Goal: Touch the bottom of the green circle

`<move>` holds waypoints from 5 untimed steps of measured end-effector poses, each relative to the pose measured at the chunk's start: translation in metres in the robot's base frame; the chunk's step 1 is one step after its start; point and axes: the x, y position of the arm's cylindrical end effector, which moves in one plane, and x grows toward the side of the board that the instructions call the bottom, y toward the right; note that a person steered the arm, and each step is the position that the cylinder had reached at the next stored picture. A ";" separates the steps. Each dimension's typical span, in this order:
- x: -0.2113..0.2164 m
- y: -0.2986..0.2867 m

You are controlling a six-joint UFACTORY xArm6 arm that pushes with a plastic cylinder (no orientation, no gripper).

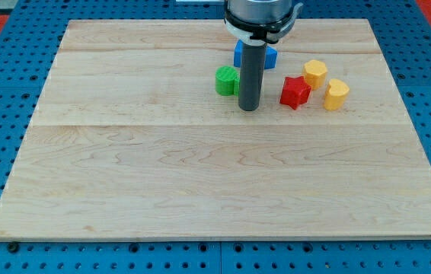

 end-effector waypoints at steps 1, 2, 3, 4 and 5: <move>-0.020 0.001; -0.025 0.004; -0.025 0.009; -0.024 0.002; -0.030 -0.043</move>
